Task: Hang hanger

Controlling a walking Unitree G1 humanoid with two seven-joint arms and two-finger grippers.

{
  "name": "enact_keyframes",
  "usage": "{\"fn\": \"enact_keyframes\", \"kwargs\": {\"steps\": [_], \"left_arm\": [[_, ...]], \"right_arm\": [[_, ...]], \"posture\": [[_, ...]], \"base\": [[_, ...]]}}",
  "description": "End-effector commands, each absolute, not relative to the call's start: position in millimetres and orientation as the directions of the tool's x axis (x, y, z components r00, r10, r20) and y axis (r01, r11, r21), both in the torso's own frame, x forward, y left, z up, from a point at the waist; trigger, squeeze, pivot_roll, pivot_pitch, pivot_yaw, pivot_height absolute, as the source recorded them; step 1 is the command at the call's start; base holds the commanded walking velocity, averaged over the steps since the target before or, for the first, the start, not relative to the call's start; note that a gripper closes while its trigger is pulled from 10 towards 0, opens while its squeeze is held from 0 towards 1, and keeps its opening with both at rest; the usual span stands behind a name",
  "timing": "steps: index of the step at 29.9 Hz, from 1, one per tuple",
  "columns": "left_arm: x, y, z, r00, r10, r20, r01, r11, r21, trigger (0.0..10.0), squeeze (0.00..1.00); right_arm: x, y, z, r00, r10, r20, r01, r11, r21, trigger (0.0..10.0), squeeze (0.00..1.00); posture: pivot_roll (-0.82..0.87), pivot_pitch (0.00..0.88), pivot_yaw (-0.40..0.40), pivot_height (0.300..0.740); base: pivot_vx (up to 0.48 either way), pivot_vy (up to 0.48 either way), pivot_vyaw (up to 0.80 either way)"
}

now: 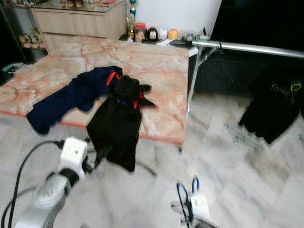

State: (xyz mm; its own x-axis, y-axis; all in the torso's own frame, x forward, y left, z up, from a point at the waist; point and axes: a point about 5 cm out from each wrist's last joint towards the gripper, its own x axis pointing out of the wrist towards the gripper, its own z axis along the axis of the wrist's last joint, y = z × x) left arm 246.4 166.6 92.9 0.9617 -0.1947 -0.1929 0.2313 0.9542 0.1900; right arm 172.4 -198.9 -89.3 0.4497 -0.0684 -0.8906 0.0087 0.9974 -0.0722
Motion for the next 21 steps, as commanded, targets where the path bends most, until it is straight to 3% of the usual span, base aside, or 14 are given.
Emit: {"fn": "enact_keyframes", "kwargs": {"steps": [1,2,5,10,14,17,21], "left_arm": [[250,209,88,0.978,-0.009,-0.208,0.064,0.963,0.261,10.0,0.0],[250,209,88,0.978,-0.009,-0.208,0.064,0.963,0.261,10.0,0.0],[245,248,59,0.935,0.134,-0.329,-0.028,0.95,0.31,10.0,0.0],[234,262,19,0.867,0.167,-0.469,-0.016,0.951,0.309,10.0,0.0],[222,258,-17,0.789,0.149,-0.596,0.029,0.96,0.278,10.0,0.0],[207,240,-46,0.708,0.102,-0.699,0.09,0.968,0.233,10.0,0.0],[201,233,-57,0.669,0.101,-0.737,0.081,0.975,0.208,10.0,0.0]], "right_arm": [[180,-198,-86,0.472,-0.067,-0.879,0.009,0.997,-0.071,10.0,0.0],[180,-198,-86,0.472,-0.067,-0.879,0.009,0.997,-0.071,10.0,0.0],[181,-197,-86,0.473,-0.067,-0.879,0.007,0.997,-0.072,10.0,0.0],[182,-197,-85,0.475,-0.066,-0.877,0.006,0.997,-0.072,10.0,0.0],[182,-196,-85,0.478,-0.067,-0.876,0.008,0.997,-0.072,10.0,0.0],[183,-197,-85,0.481,-0.071,-0.874,0.013,0.997,-0.073,10.0,0.0],[184,-197,-84,0.481,-0.072,-0.874,0.013,0.997,-0.075,10.0,0.0]], "posture": [[0.04,0.0,-0.055,0.74],[0.04,0.0,-0.055,0.74],[0.04,0.0,-0.055,0.74],[0.04,0.0,-0.059,0.74],[0.03,0.0,-0.059,0.74],[0.02,0.0,-0.063,0.74],[0.02,0.0,-0.068,0.74]], "base": [[0.0,0.0,0.0],[0.0,0.0,0.0],[0.0,0.0,0.0],[0.0,0.0,0.0],[0.0,0.0,0.0],[0.0,0.0,0.0],[0.0,0.0,0.0]]}}
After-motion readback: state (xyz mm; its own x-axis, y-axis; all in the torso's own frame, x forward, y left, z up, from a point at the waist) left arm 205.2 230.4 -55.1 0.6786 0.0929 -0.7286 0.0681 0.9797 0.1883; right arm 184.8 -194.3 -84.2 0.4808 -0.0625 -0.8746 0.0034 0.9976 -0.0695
